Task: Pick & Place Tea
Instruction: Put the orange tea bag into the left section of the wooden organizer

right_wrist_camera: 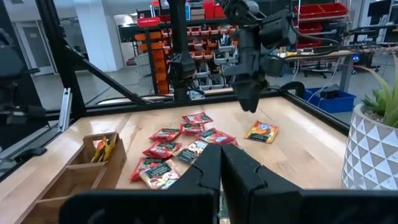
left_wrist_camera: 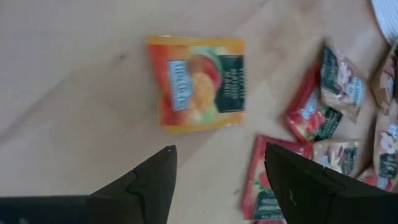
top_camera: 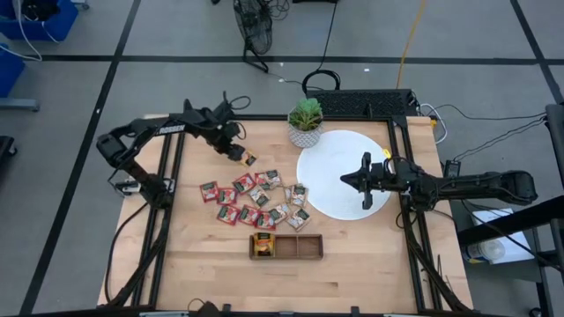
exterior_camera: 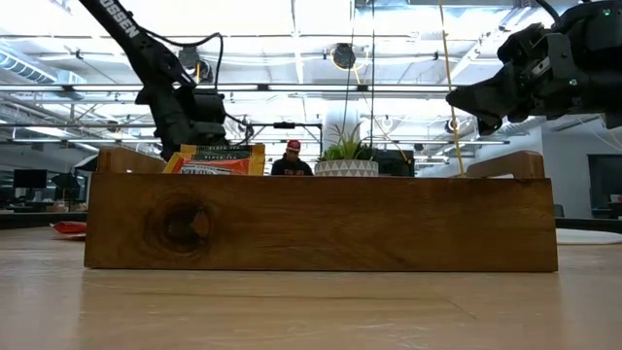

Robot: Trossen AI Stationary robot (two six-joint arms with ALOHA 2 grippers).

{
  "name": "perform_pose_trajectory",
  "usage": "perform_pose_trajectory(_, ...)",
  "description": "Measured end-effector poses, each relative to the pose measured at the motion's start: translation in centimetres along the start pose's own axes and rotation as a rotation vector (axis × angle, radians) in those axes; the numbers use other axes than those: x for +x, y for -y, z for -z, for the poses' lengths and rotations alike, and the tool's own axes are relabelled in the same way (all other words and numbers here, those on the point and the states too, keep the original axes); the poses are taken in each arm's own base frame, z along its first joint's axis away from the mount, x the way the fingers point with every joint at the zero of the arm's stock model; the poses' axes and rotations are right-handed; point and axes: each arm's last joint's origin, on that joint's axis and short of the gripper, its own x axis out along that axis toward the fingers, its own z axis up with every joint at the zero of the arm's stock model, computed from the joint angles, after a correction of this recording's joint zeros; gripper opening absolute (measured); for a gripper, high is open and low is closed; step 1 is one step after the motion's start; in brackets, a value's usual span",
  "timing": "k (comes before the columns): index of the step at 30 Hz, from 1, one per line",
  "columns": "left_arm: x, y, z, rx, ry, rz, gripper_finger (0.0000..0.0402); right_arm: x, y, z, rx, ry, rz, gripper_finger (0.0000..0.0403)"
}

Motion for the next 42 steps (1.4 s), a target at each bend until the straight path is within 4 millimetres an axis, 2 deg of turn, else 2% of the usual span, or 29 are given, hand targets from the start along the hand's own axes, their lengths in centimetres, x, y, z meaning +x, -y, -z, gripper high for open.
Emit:
perform_pose_trajectory(5, 1.5, 0.6, -0.4, -0.032, 0.021, -0.052, 0.0244, 0.0, 0.0, -0.1, -0.002, 0.015, -0.001, 0.0)
perform_pose_trajectory(12, 3.2, -0.7, -0.5, -0.064, -0.025, -0.111, 0.0244, 0.0, 0.0, -0.1, 0.005, 0.015, -0.003, 0.0)
perform_pose_trajectory(25, 3.3, -0.9, -0.6, -0.026, -0.031, -0.109, 0.0244, 0.0, 0.0, 0.0, 0.0, 0.002, -0.002, 0.0)
perform_pose_trajectory(35, 1.0, 0.4, -2.1, 0.045, -0.037, -0.158, 0.0244, 0.0, 0.0, 0.1, 0.001, -0.009, -0.001, 0.0)
perform_pose_trajectory(42, 2.1, -0.4, -2.3, 0.144, -0.061, -0.216, 0.0244, 0.0, 0.0, 0.2, -0.002, -0.019, -0.001, 0.0)
